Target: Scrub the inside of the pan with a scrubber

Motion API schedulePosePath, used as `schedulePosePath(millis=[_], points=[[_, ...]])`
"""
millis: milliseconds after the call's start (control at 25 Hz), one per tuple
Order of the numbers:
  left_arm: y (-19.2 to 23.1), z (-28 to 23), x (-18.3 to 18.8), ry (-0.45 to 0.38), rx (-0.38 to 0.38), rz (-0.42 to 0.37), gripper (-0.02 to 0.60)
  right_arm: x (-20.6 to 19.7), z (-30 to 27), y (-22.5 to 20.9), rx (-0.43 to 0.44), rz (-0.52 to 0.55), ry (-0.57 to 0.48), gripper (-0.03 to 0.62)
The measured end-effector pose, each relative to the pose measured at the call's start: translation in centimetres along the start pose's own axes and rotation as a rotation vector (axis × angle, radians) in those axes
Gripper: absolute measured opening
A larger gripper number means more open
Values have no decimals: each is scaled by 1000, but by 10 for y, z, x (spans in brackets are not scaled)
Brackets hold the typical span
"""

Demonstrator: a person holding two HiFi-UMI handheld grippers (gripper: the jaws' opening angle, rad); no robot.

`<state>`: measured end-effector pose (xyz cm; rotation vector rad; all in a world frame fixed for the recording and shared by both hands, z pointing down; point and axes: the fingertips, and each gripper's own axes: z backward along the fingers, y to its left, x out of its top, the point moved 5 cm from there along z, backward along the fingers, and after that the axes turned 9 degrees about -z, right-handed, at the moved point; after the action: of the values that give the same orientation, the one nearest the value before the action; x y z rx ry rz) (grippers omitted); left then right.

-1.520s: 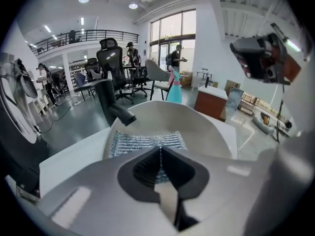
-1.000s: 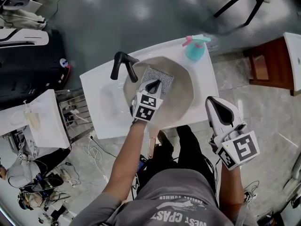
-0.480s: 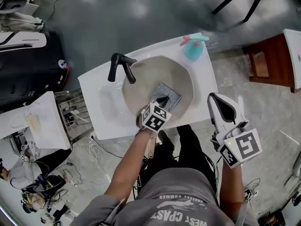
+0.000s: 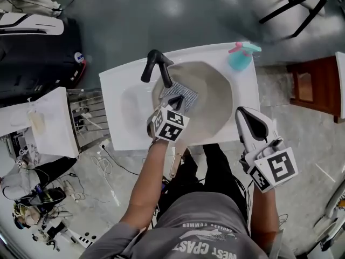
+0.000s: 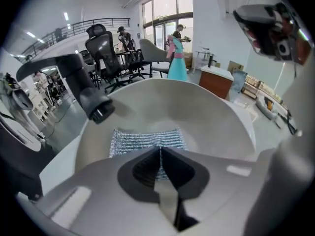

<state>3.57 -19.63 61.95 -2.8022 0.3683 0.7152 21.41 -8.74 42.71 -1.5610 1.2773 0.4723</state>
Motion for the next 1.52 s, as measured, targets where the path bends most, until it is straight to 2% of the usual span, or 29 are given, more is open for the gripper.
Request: schedulePosePath(millis=[120, 240, 360, 520, 640, 800, 960, 1040, 1320, 1520], points=[[15, -8, 13, -19, 23, 15, 12, -1, 1, -4, -8, -1, 3, 2], [14, -24, 30, -28, -2, 14, 11, -2, 6, -15, -29, -8, 1, 2], [-1, -41, 48, -30, -50, -4, 11, -4, 12, -26, -51, -19, -2, 2], [-39, -60, 63, -11, -152, -60, 11, -7, 23, -39, -79, -34, -9, 2], [-61, -59, 57, 25, -207, -103, 12, -5, 29, -46, -95, -41, -17, 2], [-75, -41, 25, 125, -243, -173, 11, 0, 24, -43, -83, -34, -17, 2], [-75, -19, -12, 230, -206, -276, 12, 2, 7, -26, -41, -15, -6, 2], [-65, -13, -22, 252, -177, -283, 12, 1, -2, -15, -20, -6, 2, 2], [-13, -18, -6, 202, -57, -214, 12, -1, -23, 2, 32, 17, 30, 2], [-2, -39, 19, 165, -55, -203, 12, 0, -15, -15, -5, 7, 24, 2]])
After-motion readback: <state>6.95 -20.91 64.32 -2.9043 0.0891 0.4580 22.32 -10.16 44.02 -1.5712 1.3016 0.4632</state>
